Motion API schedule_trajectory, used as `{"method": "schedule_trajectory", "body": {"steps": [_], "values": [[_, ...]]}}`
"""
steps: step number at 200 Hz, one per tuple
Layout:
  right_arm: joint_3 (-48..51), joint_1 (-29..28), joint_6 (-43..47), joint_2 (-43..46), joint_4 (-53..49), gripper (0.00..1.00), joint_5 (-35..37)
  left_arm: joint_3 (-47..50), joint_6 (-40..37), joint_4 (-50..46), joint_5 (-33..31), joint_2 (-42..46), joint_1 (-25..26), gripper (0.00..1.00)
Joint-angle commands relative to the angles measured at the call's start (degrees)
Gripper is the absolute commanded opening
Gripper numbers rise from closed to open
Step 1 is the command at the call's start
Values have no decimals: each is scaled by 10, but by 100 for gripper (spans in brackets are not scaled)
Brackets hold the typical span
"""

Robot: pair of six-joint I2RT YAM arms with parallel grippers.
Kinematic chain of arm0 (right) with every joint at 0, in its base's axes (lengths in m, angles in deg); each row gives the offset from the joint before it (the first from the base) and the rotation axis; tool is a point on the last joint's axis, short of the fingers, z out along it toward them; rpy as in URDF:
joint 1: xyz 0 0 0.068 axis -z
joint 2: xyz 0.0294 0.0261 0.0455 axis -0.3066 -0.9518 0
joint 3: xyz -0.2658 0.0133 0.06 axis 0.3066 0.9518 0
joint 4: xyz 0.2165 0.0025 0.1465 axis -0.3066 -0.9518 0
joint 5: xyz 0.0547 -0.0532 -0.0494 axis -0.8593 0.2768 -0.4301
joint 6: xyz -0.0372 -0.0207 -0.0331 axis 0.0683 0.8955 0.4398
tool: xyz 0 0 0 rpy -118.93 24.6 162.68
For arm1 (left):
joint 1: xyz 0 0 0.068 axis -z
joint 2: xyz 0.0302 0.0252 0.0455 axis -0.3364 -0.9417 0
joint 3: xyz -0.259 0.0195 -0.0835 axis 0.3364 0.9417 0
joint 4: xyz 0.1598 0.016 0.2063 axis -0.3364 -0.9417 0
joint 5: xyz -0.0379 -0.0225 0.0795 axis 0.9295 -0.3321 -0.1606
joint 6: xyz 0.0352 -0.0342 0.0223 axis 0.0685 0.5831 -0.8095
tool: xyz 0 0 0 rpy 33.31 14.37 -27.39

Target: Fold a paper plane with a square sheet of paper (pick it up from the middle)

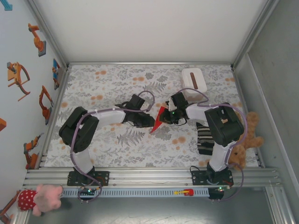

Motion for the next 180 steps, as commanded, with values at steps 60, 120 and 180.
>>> {"method": "schedule_trajectory", "body": {"steps": [60,120,180], "values": [[-13,1,-5,-31,-36,12,33,-37,28,15,8,-30,29,11],[-21,0,-14,-45,-56,10,46,-65,24,-21,-12,-66,36,9],[-25,1,-12,-51,-70,10,53,-74,12,-53,-29,-86,33,9]]}}
